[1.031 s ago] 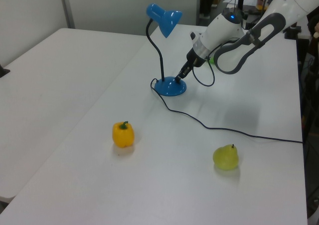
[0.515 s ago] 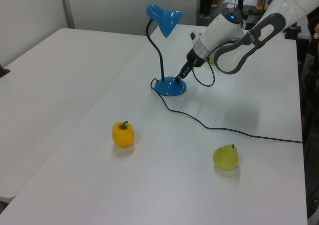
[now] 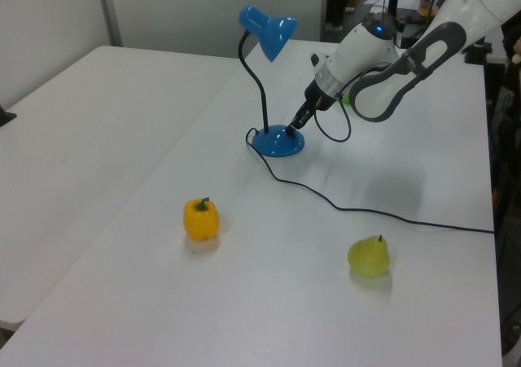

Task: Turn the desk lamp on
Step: 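Hold the gripper on the switch as the lamp lights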

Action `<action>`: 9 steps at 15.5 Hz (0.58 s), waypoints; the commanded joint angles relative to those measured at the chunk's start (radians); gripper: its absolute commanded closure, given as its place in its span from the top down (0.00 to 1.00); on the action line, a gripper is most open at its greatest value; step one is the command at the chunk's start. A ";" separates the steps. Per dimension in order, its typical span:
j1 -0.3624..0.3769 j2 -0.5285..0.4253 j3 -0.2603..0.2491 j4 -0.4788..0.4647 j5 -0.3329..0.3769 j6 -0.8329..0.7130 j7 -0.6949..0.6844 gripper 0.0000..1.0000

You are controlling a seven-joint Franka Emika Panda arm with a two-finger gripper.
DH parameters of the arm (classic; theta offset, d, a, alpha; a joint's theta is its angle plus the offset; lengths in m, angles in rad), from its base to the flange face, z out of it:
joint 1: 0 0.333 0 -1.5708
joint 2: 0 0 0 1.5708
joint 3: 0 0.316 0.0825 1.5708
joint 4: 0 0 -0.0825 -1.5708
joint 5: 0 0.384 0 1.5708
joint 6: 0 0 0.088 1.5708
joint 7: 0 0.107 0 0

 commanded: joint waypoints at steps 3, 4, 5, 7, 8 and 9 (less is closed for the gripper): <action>0.009 0.031 -0.002 -0.007 0.003 0.026 0.019 0.00; 0.009 0.031 -0.002 -0.005 0.003 0.026 0.019 0.00; 0.011 0.031 -0.002 -0.005 0.000 0.026 0.019 0.00; 0.011 0.038 -0.002 -0.004 -0.002 0.032 0.019 0.00; 0.011 0.040 -0.002 -0.005 -0.002 0.050 0.019 0.00; 0.011 0.040 -0.002 -0.008 0.000 0.070 0.019 0.00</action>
